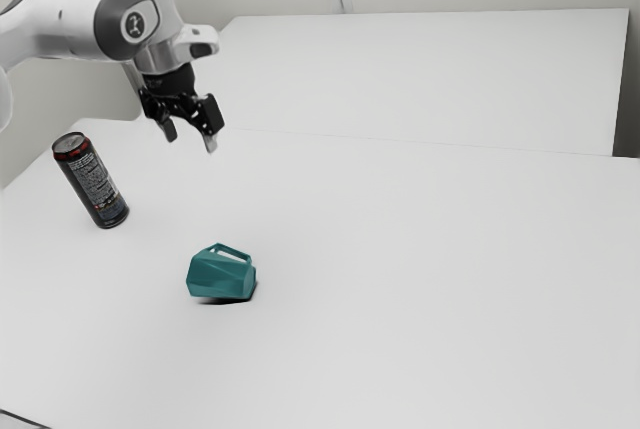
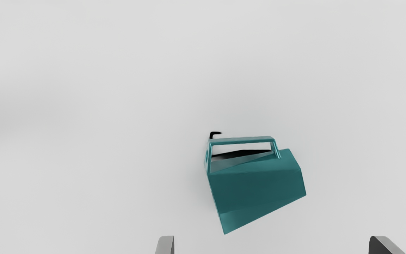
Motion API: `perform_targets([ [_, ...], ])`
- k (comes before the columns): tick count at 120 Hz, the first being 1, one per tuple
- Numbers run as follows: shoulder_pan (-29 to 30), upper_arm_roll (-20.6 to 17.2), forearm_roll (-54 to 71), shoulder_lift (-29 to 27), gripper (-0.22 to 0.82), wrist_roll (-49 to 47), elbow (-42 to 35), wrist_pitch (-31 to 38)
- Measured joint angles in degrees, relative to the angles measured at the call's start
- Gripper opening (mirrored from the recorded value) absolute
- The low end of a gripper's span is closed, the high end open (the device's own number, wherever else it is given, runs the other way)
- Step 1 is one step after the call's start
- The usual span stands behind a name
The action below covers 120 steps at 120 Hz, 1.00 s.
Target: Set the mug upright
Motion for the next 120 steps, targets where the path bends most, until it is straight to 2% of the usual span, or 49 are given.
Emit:
perform_targets([
  [16,-0.3,1.7,-0.3,-1.9,0.60,1.1,-3.3,4.6],
  [41,0.9,6.1,-5.1,-21.8,0.60,2.3,-30.9,19.7],
  [50,1.3,9.1,-9.1,-24.9,0.60,3.4,-36.1,23.9],
  [61,2.7,12.8,-23.3,-26.6,0.60,9.4,-43.4,28.0],
  [76,6.8,13.7,-41.8,-26.7,0.60,21.4,-50.4,31.5],
  [89,8.1,13.9,-51.4,-23.0,0.60,31.7,-51.8,33.0],
  [120,8.6,13.9,-61.9,-16.2,0.60,51.8,-51.8,34.4],
])
